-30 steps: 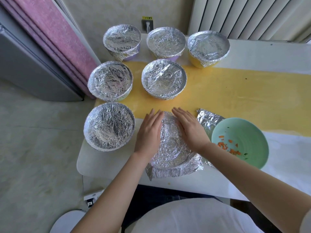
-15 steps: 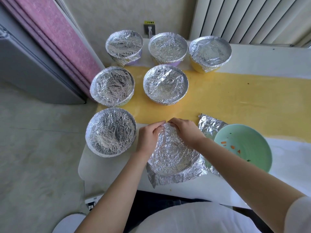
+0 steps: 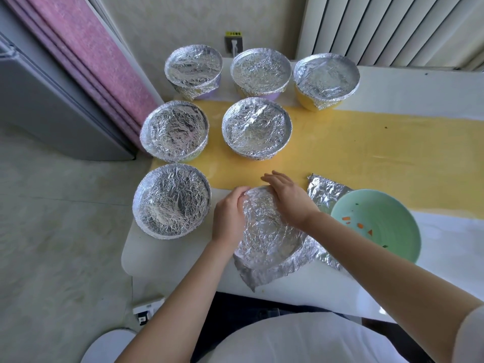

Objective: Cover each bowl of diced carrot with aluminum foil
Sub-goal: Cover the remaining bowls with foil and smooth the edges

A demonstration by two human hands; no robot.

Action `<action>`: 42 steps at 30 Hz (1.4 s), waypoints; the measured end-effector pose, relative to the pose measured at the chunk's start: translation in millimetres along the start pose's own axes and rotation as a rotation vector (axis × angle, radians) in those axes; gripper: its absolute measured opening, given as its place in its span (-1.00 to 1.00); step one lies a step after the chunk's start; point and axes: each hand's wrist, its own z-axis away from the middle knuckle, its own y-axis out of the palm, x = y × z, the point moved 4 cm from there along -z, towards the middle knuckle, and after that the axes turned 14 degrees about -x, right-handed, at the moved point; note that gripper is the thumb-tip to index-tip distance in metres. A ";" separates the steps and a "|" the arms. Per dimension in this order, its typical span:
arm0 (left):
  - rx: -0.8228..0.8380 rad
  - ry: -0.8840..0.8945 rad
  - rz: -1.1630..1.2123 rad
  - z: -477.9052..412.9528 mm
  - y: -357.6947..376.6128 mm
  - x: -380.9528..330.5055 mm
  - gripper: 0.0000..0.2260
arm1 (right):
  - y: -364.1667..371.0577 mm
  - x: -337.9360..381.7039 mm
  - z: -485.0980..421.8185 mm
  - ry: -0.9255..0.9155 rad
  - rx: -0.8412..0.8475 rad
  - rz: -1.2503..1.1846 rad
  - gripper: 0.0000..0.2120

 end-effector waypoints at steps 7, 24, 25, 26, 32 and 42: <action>-0.020 -0.095 -0.285 31.6 -21.4 -6.0 -0.92 | -14.4 -2.5 20.8 0.046 -0.140 0.009 -0.62; 0.012 0.053 -0.179 35.5 -22.3 -6.4 -0.73 | -12.5 4.7 61.3 0.194 -0.102 0.171 -0.46; 0.013 0.037 -0.172 35.0 -16.3 -4.6 -0.70 | -11.6 3.5 60.5 0.206 -0.102 0.145 -0.46; 0.010 0.009 -0.149 34.9 -11.1 -2.9 -0.68 | -11.6 2.1 59.7 0.214 -0.106 0.116 -0.46; -0.100 -0.203 0.063 39.0 3.5 8.6 -0.66 | -12.0 -4.8 61.0 0.324 -0.214 -0.114 -0.55; -0.201 -0.266 0.157 39.1 7.2 18.0 -0.68 | -9.5 -11.0 61.6 0.431 -0.292 -0.276 -0.61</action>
